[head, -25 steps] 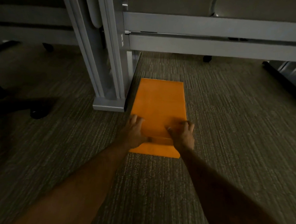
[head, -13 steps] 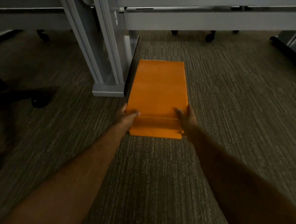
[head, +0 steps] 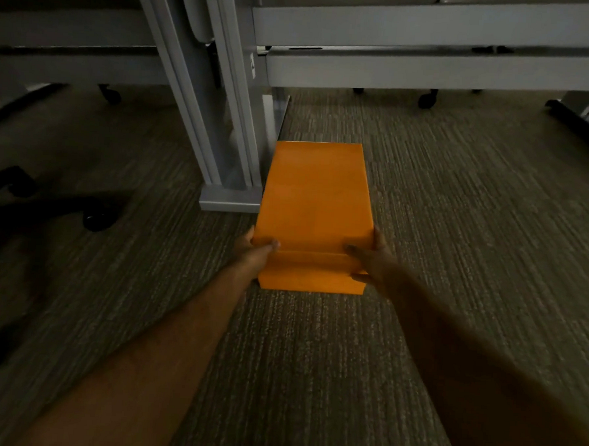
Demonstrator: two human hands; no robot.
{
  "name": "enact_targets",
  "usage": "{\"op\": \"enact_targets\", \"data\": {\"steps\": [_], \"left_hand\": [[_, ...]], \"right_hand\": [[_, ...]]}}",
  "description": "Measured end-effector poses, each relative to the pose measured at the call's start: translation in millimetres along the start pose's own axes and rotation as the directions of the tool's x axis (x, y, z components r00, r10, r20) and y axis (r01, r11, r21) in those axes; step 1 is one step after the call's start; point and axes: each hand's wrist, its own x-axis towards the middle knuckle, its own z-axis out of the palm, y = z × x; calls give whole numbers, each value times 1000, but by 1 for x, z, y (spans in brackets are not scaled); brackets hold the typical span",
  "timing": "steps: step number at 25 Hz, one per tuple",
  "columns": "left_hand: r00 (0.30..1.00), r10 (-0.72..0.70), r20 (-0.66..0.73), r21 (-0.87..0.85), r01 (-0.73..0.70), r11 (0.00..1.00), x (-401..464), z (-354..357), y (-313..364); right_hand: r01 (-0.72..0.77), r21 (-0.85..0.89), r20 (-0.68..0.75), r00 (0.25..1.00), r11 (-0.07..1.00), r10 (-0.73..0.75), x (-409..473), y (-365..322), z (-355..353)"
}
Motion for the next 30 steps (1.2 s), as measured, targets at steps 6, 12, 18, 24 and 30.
{"op": "enact_targets", "data": {"steps": [6, 12, 18, 24, 30], "left_hand": [[975, 209, -72, 188, -193, 963, 15, -26, 4], [842, 427, 330, 781, -498, 378, 7, -22, -4], [870, 359, 338, 842, -450, 297, 7, -19, 9], [867, 402, 295, 798, -455, 394, 36, -16, 7], [812, 486, 324, 851, -475, 226, 37, -14, 12]], "right_hand": [[21, 46, -76, 997, 999, -17, 15, -16, 45], [71, -131, -149, 985, 989, -91, -4, -11, 44], [302, -927, 131, 817, 222, -562, -41, 11, 60], [288, -932, 108, 802, 222, -588, -17, 2, 64], [294, -903, 127, 880, 313, -457, -12, -12, 55]]}}
